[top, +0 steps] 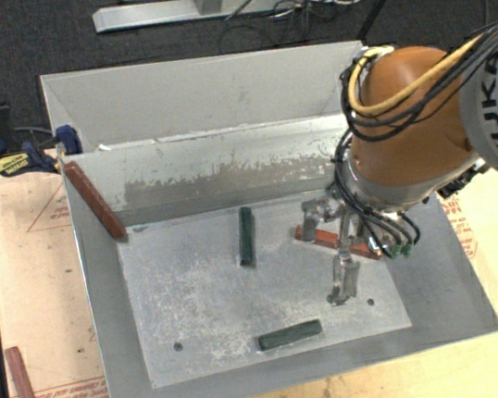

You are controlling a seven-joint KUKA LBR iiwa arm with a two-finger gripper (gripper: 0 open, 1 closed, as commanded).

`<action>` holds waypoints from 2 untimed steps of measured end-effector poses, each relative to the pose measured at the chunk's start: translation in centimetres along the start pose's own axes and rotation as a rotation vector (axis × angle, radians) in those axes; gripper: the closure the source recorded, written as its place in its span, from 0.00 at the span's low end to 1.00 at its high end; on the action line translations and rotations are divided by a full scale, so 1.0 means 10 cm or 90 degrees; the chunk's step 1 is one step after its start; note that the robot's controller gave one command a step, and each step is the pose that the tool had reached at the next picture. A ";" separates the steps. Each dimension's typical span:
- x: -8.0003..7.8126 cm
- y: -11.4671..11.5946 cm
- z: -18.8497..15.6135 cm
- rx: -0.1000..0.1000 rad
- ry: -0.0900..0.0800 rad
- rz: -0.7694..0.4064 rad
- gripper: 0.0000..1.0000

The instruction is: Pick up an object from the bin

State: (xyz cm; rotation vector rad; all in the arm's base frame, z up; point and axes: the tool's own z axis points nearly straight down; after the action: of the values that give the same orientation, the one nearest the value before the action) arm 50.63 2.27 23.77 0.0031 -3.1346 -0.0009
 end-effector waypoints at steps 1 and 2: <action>0.21 0.55 1.68 -0.001 -0.016 -0.075 0.00; 0.25 0.26 1.37 0.001 -0.008 -0.083 0.00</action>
Offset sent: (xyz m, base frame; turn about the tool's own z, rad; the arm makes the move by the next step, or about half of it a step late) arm -0.0273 0.0532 -0.1677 -0.1167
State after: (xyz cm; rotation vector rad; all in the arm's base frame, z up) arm 48.03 4.90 10.14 0.2091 -3.1398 0.0005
